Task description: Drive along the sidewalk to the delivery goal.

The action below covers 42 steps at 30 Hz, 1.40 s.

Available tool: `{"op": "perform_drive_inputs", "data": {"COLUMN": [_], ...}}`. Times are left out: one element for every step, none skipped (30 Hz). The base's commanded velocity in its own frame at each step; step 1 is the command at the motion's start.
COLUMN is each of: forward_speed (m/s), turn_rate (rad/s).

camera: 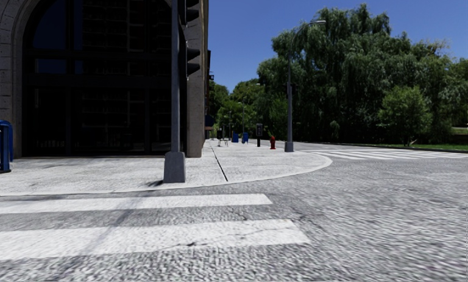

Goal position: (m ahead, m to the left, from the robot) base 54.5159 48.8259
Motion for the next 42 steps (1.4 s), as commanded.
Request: {"op": "perform_drive_inputs", "data": {"forward_speed": [2.00, 2.00, 2.00, 2.00, 2.00, 2.00, 2.00, 2.00, 2.00, 2.00, 2.00, 2.00, 2.00, 2.00, 2.00, 2.00, 2.00, 2.00, 2.00, 2.00, 2.00, 2.00, 2.00, 2.00, 2.00, 2.00, 2.00, 2.00, 2.00, 2.00, 2.00, 2.00, 2.00, 2.00, 2.00, 2.00, 2.00, 2.00, 1.97, 1.97, 1.82, 1.69], "turn_rate": [0.02, 0.03, 0.04, 0.04, 0.06, 0.06, 0.10, 0.14, 0.16, 0.16, 0.17, 0.17, 0.17, 0.17, 0.17, 0.17, 0.17, 0.17, 0.17, 0.17, 0.17, 0.17, 0.17, 0.17, 0.17, 0.17, 0.17, 0.17, 0.17, 0.17, 0.17, 0.14, 0.03, 0.00, 0.00, 0.00, 0.00, 0.00, 0.00, 0.00, 0.00, 0.00]}}
